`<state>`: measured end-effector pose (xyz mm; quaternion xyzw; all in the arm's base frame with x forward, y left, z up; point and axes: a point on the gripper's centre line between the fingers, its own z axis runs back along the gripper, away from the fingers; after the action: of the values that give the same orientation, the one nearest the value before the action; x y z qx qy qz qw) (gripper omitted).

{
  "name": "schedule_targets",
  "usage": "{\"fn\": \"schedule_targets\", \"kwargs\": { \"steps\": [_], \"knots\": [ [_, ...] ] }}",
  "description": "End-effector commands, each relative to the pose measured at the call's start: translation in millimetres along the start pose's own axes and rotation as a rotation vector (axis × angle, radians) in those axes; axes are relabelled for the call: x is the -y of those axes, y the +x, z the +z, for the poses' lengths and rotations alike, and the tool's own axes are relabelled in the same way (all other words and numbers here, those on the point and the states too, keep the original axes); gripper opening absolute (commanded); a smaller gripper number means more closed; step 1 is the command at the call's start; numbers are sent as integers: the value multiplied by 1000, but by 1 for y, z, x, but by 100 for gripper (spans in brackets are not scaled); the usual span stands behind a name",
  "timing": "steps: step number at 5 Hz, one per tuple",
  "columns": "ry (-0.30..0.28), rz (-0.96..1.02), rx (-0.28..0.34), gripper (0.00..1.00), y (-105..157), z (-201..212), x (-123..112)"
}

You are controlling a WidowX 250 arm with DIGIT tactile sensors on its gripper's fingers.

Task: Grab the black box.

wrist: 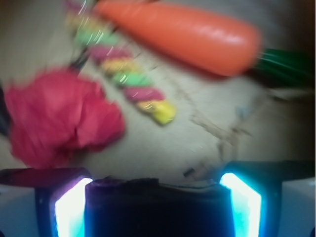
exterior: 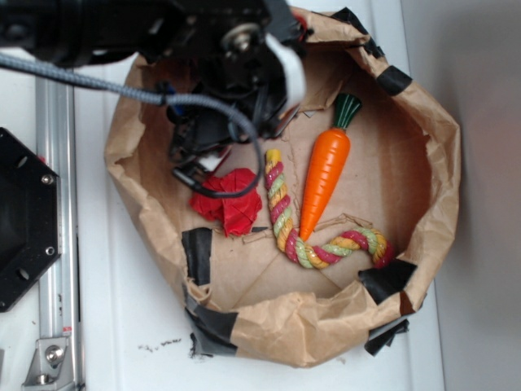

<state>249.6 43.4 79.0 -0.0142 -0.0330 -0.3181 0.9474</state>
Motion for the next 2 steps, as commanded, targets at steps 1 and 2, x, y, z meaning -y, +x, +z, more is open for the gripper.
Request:
{"fn": "schedule_targets", "kwargs": {
  "steps": [1,2],
  "knots": [
    [-13,235,95,0,52,45,10],
    [-2,259,113,0,61,42,21]
  ]
}}
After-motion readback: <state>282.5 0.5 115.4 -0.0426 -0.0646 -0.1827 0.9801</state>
